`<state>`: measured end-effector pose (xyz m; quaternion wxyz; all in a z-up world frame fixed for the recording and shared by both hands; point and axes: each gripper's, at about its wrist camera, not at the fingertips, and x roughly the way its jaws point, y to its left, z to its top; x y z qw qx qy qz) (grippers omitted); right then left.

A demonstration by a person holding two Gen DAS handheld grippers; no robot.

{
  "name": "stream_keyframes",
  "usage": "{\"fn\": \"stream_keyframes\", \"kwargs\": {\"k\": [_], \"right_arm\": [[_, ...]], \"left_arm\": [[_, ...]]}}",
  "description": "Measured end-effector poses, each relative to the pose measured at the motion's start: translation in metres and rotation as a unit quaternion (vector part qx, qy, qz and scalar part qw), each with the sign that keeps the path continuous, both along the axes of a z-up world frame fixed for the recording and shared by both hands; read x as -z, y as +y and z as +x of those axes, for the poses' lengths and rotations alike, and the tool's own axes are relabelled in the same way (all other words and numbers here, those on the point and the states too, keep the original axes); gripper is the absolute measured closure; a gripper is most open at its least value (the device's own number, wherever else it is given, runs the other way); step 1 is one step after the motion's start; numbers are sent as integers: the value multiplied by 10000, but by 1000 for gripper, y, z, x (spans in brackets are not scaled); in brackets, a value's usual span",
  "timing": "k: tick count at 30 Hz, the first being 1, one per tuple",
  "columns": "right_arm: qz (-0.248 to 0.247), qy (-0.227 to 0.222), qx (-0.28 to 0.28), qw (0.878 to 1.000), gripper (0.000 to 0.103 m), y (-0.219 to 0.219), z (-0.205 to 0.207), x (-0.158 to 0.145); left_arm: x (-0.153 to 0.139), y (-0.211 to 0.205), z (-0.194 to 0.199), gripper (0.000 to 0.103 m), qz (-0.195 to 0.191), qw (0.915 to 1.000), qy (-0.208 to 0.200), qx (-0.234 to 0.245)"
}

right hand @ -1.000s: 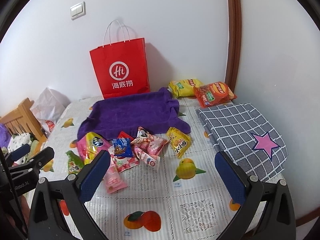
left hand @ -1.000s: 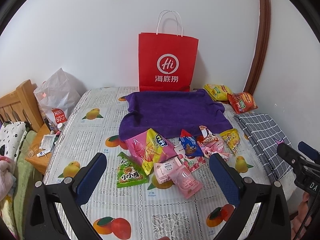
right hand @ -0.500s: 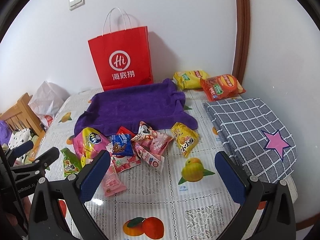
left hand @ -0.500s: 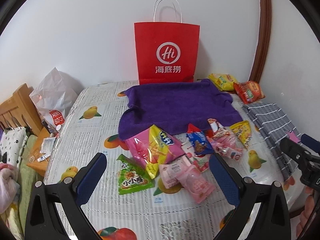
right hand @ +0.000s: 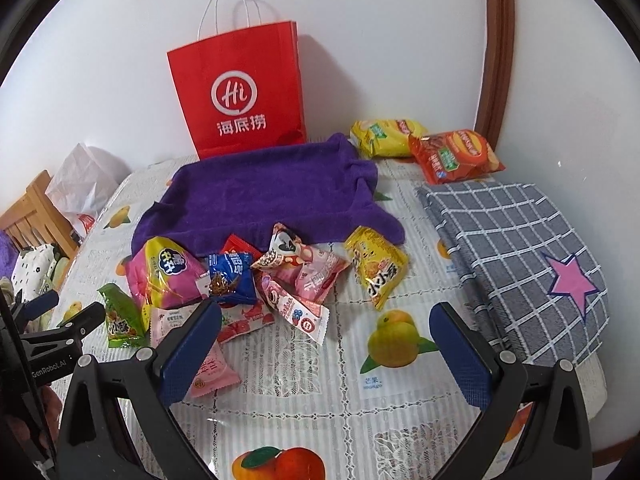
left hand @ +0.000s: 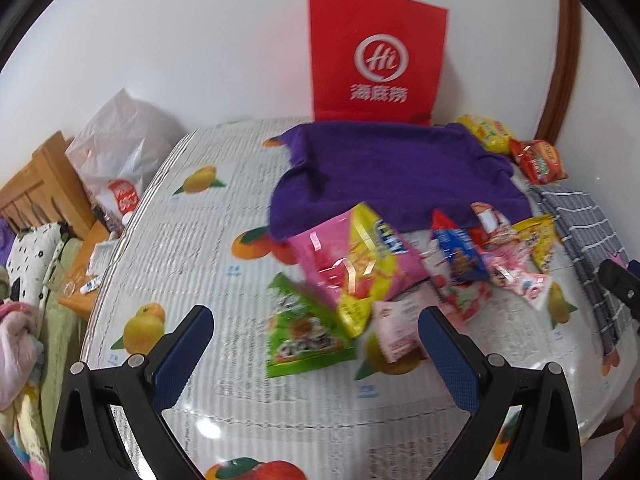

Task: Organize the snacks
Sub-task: 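Lower the left tool to the green triangular packet while the right tool lowers to the pink ice-pop wrapper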

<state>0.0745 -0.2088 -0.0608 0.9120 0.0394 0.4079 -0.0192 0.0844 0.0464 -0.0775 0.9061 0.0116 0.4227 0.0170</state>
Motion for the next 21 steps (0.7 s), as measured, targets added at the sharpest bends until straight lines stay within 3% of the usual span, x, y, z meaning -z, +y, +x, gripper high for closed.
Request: {"fn": "stream_keyframes", "kwargs": {"k": [10, 16, 21], "right_arm": [[85, 285, -112, 9995, 0, 12, 23, 32], [56, 488, -133, 9987, 1, 13, 33, 48], [10, 566, -41, 9984, 1, 5, 39, 57]], "left_arm": [[25, 34, 8, 0, -160, 9994, 299, -91], [36, 30, 17, 0, -173, 9991, 389, 69], [45, 31, 28, 0, -282, 9985, 449, -97]]}}
